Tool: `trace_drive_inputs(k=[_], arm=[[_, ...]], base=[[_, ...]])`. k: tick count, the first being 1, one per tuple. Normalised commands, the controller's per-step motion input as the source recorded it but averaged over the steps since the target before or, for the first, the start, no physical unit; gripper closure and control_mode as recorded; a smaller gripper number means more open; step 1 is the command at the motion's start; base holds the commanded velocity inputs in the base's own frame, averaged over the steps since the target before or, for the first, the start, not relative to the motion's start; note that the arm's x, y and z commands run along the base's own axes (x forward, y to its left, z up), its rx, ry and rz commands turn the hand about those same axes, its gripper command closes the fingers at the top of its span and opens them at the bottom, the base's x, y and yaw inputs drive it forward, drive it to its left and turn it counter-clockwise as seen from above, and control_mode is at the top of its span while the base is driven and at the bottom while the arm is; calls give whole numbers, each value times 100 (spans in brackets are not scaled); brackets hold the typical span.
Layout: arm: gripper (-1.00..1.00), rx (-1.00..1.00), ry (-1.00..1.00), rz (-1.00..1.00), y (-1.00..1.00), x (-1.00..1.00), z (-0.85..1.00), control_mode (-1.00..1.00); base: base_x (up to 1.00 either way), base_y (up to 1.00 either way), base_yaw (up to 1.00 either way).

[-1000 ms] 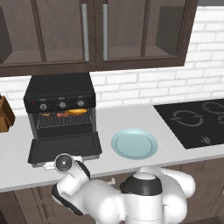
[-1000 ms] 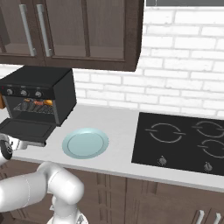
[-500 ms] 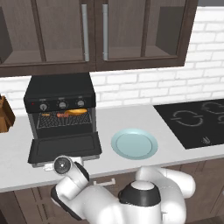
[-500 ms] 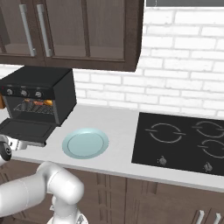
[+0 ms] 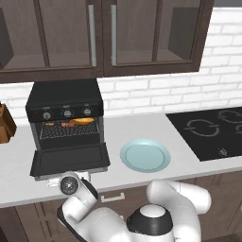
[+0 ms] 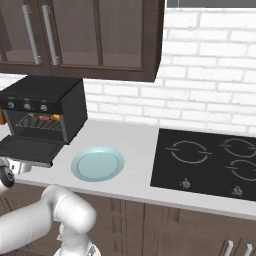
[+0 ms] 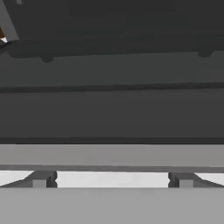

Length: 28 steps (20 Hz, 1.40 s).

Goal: Pick up the kebab skewer and baguette bread, and place them inside the toaster oven. Close the toaster oven door and start by setting the timer.

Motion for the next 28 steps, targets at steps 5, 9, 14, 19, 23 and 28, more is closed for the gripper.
trace_drive_inputs(k=[5,9,14,19,23,28], arm=[[-100,0,-6,0,0,22,3,-100],[-100,0,-4,0,0,26,17,-100],[-100,0,-2,-1,0,28,29,-100],[-100,0,-1,-2,0,30,40,-100],[-100,0,0,-3,0,32,54,-100],[-100,0,0,-2,0,34,54,-100]], base=[[0,0,0],[0,0,0],[0,0,0],[0,0,0],[0,0,0],[0,0,0]])
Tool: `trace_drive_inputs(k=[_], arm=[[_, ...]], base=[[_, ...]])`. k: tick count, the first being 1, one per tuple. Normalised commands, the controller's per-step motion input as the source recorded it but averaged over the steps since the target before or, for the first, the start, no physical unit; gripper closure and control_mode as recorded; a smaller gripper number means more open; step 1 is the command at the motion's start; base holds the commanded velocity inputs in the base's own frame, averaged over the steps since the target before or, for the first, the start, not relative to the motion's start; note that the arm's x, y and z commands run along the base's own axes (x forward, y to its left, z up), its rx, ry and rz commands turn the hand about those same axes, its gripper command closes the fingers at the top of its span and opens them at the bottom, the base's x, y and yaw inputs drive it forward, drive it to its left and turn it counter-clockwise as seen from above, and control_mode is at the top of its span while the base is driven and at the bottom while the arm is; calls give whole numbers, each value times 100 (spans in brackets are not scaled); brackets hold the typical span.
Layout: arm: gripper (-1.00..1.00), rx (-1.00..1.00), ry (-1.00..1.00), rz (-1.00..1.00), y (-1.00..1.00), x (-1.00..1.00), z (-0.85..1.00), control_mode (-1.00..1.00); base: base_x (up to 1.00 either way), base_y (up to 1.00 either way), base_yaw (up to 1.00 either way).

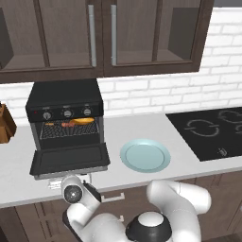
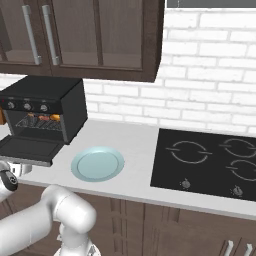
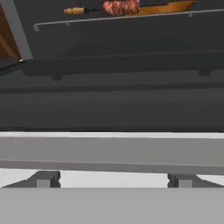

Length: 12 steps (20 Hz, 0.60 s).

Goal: Pick up the kebab skewer and baguette bread, and place them inside the toaster oven. Close the toaster oven door and start by setting the timer.

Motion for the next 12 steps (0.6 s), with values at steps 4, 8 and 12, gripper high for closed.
trace_drive_inputs(k=[4,8,12], arm=[[-100,0,-2,0,0,32,54,-100],[-100,0,-4,0,-1,32,66,-100],[-100,0,-6,0,0,19,72,-100]], base=[[0,0,0],[0,0,0],[0,0,0]])
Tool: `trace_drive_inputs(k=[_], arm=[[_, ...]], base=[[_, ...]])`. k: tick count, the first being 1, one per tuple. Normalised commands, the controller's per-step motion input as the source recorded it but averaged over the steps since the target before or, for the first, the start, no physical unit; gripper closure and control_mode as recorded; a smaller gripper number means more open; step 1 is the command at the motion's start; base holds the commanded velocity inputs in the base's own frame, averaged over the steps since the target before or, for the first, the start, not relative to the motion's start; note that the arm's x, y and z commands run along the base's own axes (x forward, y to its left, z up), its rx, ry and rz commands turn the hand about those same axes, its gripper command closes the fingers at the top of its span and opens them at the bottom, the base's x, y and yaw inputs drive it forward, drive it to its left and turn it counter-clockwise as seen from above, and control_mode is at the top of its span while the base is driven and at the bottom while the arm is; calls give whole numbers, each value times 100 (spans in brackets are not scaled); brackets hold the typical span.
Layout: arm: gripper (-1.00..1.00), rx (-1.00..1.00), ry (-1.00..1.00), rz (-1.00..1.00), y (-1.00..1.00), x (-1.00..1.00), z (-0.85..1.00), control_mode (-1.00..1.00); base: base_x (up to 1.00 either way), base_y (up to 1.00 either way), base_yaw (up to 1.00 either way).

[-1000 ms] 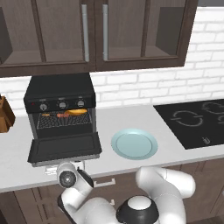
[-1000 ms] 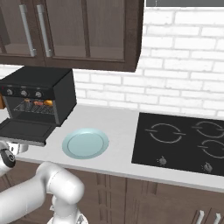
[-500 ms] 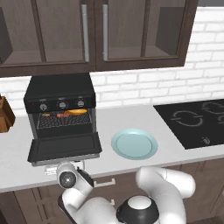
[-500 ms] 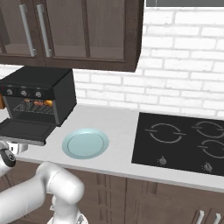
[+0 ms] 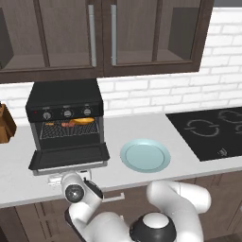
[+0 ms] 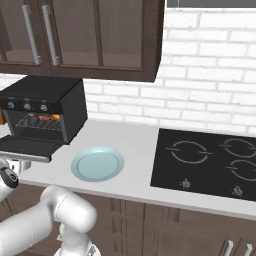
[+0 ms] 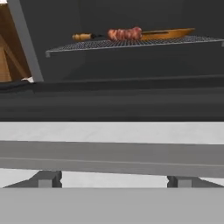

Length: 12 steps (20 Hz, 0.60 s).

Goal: Pick up the kebab skewer and baguette bread, and place them inside the toaster oven. Close the toaster oven door and start by setting the timer.

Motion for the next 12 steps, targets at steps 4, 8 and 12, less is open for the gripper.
trace_drive_inputs(k=[4,8,12], arm=[[-100,0,-3,0,0,20,74,-100],[-100,0,0,0,0,17,72,-100],[-100,0,0,0,-2,13,69,-100]], base=[[0,0,0],[0,0,0],[0,0,0]])
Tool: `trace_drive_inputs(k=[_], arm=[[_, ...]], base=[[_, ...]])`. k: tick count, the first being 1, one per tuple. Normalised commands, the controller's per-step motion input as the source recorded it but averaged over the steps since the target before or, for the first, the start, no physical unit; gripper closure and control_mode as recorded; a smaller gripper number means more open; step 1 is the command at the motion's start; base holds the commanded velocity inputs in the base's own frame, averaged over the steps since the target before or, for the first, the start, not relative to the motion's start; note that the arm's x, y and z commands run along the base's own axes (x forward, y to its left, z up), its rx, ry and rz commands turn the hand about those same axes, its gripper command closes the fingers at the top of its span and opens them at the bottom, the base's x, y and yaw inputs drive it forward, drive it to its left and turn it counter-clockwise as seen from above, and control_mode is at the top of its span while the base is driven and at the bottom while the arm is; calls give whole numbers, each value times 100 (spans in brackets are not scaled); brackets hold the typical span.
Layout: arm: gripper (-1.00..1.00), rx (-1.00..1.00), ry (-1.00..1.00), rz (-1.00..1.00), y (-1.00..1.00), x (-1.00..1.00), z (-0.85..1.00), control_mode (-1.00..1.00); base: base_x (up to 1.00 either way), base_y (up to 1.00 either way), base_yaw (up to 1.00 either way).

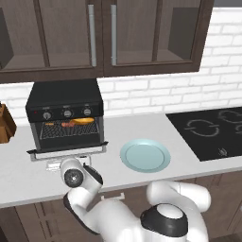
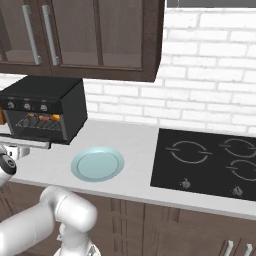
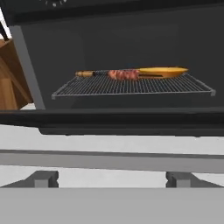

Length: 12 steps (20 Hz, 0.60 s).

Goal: Pick up the kebab skewer and baguette bread, and place them inside the toaster oven. Close the toaster oven door and start by setting the timer.

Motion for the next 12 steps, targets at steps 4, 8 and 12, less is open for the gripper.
trace_drive_inputs(k=[4,8,12], arm=[[-100,0,0,0,-3,13,64,-100],[-100,0,0,0,-3,14,58,-100],[-100,0,0,0,-2,16,44,-100]], base=[[0,0,0],[0,0,0],[0,0,0]])
